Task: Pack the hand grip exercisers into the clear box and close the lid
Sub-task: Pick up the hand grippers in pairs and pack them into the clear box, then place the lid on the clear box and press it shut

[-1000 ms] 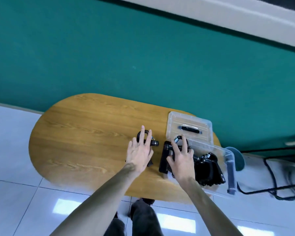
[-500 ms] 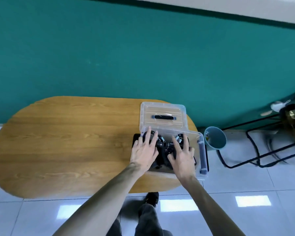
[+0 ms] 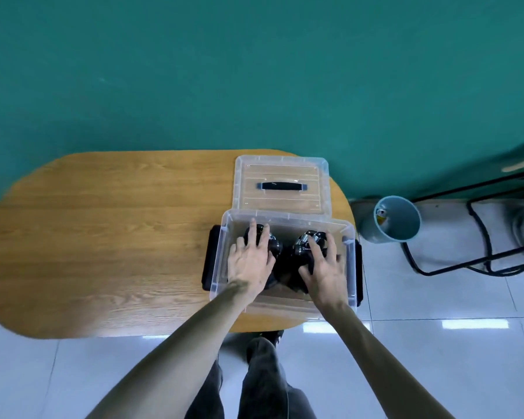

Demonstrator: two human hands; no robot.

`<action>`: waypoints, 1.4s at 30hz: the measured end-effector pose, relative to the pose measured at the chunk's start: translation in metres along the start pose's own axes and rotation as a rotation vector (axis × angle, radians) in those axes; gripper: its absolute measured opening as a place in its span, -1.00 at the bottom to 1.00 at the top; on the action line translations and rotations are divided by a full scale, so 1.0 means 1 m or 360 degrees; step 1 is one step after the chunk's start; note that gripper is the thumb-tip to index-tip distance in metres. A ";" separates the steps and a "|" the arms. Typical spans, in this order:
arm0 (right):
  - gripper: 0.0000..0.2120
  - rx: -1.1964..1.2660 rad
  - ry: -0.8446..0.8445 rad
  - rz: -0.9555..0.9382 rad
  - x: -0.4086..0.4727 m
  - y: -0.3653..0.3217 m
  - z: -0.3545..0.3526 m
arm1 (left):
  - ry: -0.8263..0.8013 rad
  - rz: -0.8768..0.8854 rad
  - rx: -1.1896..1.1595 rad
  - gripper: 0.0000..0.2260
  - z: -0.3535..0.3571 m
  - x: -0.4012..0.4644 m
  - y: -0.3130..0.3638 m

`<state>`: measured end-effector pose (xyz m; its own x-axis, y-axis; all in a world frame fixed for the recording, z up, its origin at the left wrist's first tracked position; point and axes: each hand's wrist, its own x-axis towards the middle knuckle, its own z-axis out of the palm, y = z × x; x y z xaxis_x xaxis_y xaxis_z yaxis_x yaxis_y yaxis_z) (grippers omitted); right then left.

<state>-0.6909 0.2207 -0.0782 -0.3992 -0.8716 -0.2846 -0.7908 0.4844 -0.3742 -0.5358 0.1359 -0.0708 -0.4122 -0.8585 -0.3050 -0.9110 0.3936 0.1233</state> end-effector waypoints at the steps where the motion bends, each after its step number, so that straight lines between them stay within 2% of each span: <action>1: -0.32 -0.0006 -0.0015 -0.0015 0.002 0.002 0.003 | -0.0003 -0.0013 0.0012 -0.41 0.002 0.002 0.001; 14: -0.36 0.0001 -0.0141 -0.0122 0.025 0.017 0.018 | -0.0044 -0.0224 -0.0030 -0.38 0.028 0.015 0.015; 22: -0.40 -0.0173 -0.0264 -0.0130 0.028 0.016 0.017 | -0.0148 -0.0178 -0.0114 -0.41 0.025 0.011 0.012; 28: -0.44 -0.0271 -0.0040 -0.0035 0.017 0.012 0.013 | -0.0068 -0.0040 -0.0095 -0.41 0.009 0.003 -0.010; 34: -0.45 -0.0281 0.0094 0.0029 -0.008 -0.006 -0.003 | 0.0131 0.0413 -0.0049 -0.46 -0.025 -0.005 -0.054; 37: -0.44 -0.0284 0.0150 0.0097 -0.017 -0.019 -0.014 | 0.0131 0.0388 -0.0039 -0.46 -0.047 -0.001 -0.083; 42: -0.42 -0.0315 0.0206 0.0117 -0.022 -0.042 -0.032 | 0.0226 0.0187 -0.0024 -0.41 -0.071 0.010 -0.113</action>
<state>-0.6637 0.2174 -0.0285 -0.5049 -0.8433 -0.1844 -0.8279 0.5335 -0.1729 -0.4384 0.0593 -0.0205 -0.5130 -0.8449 -0.1515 -0.8560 0.4901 0.1647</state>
